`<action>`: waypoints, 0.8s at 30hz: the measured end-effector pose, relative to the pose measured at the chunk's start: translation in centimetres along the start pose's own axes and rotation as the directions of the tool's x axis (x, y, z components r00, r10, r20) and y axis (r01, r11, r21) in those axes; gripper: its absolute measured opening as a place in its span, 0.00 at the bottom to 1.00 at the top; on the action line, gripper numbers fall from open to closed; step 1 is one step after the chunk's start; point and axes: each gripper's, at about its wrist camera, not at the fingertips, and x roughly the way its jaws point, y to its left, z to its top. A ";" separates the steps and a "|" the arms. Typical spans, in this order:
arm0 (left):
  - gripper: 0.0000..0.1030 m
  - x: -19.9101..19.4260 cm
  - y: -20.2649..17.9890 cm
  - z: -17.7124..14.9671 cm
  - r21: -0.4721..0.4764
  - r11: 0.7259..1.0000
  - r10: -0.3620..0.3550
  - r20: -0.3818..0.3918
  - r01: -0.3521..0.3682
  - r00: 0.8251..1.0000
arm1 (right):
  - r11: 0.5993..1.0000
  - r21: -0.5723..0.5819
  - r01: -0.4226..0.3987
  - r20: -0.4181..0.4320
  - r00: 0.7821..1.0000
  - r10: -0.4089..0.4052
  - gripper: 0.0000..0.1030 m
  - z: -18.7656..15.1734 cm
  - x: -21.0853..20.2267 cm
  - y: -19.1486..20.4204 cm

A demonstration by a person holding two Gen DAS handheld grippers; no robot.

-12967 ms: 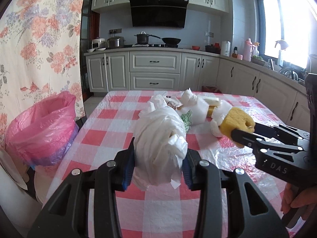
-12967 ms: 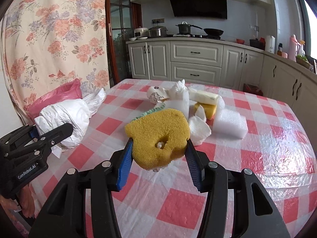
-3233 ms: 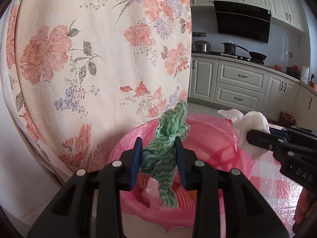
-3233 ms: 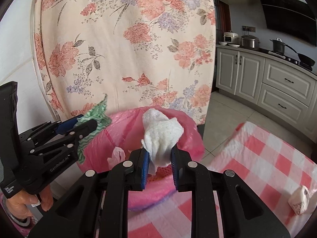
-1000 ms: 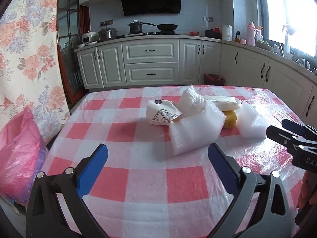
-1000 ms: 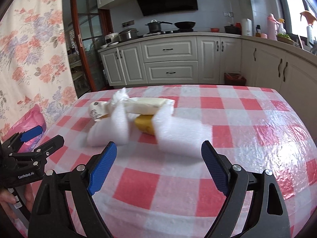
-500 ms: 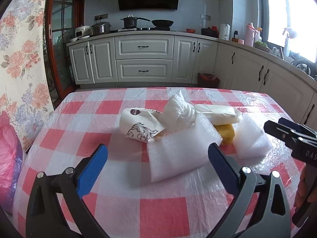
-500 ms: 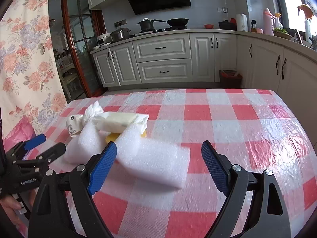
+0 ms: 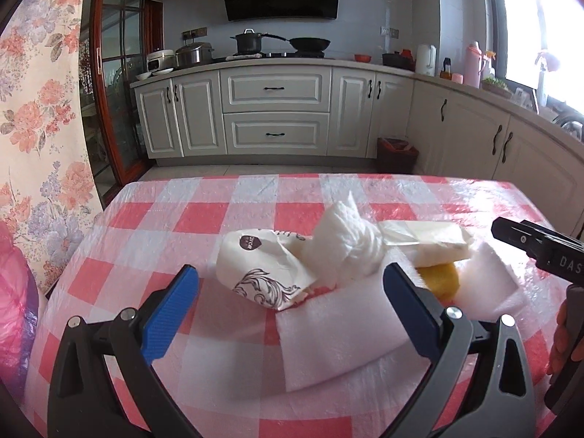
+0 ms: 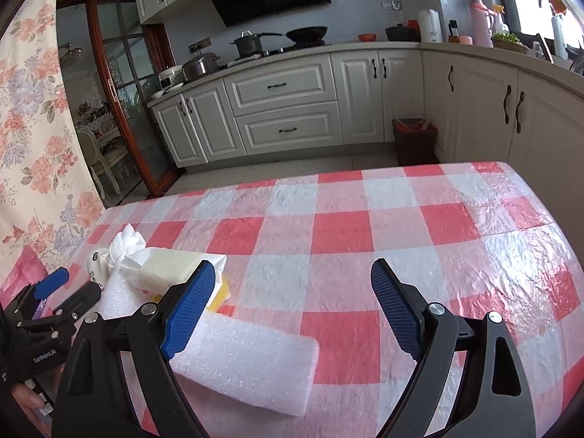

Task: Collect trash
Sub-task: 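Move both tools back over the table toward the white foam sheets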

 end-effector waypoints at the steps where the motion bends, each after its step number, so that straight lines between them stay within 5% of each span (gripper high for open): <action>1: 0.95 0.4 0.0 0.0 0.009 1.000 0.007 -0.018 -0.006 1.000 | 1.000 0.002 -0.011 -0.022 1.000 0.011 0.80 -0.1 0.4 0.0; 7: 0.95 -0.3 0.8 -0.7 0.015 0.999 0.029 -0.024 -0.028 0.999 | 0.998 -0.024 -0.049 -0.105 0.993 0.047 0.72 -2.1 0.6 1.1; 24: 0.95 -8.7 4.0 -4.1 -0.036 0.998 0.055 0.038 -0.053 0.998 | 0.984 -0.109 -0.143 -0.166 0.978 0.124 0.72 -9.5 -6.3 8.2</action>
